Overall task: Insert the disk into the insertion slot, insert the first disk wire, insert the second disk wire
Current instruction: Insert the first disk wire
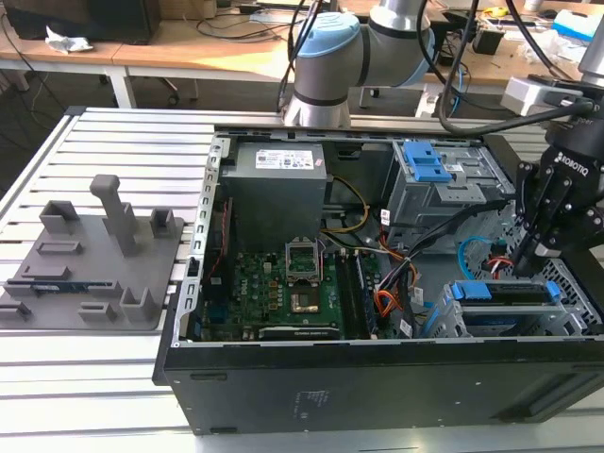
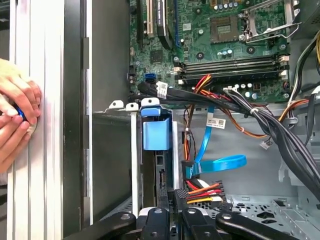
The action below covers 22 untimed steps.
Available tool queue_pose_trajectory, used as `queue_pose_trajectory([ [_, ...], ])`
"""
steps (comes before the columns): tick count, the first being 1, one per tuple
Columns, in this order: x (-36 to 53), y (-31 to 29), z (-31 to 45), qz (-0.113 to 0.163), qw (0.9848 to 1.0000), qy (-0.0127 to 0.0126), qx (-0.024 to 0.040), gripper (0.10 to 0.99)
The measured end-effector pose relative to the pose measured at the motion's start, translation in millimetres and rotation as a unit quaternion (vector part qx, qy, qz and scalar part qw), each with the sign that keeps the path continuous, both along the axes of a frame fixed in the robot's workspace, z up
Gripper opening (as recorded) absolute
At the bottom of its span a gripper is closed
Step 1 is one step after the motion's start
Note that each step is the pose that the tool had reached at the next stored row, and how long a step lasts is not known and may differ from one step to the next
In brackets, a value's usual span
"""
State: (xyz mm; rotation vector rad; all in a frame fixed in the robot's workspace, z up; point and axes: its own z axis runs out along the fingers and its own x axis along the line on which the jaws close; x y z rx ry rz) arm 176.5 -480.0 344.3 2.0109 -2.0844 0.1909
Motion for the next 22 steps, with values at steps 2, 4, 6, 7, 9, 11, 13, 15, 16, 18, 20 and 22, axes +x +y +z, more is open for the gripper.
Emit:
queue_pose_trajectory([
  [2, 0.0, -1.2, -0.2, 0.005, 1.0000, -0.0024, 0.0024, 0.165],
  [4, 0.0, -2.4, -0.5, 0.010, 0.9999, -0.0040, 0.0062, 0.165],
  [6, 0.0, -3.7, -0.6, 0.012, 0.9999, -0.0048, 0.0105, 0.165],
  [7, 0.1, -3.7, -0.6, 0.012, 0.9999, -0.0048, 0.0104, 0.165],
  [9, -0.5, -9.3, -0.5, 0.012, 0.9998, -0.0049, 0.0144, 0.165],
  [11, -0.6, -15.1, -0.6, 0.012, 0.9987, -0.0070, 0.0482, 0.165],
  [13, -0.7, -16.6, -0.5, 0.012, 0.9975, -0.0081, 0.0688, 0.165],
  [15, -0.7, -20.4, -0.5, 0.012, 0.9963, -0.0085, 0.0845, 0.165],
  [16, -0.7, -20.4, -0.4, 0.012, 0.9963, -0.0085, 0.0845, 0.165],
  [18, -0.7, -20.5, -0.4, 0.012, 0.9963, -0.0085, 0.0846, 0.165],
  [20, -0.8, -23.1, 0.9, 0.012, 0.9963, -0.0085, 0.0846, 0.165],
  [22, -1.1, -30.0, 1.7, 0.012, 0.9963, -0.0085, 0.0847, 0.165],
])
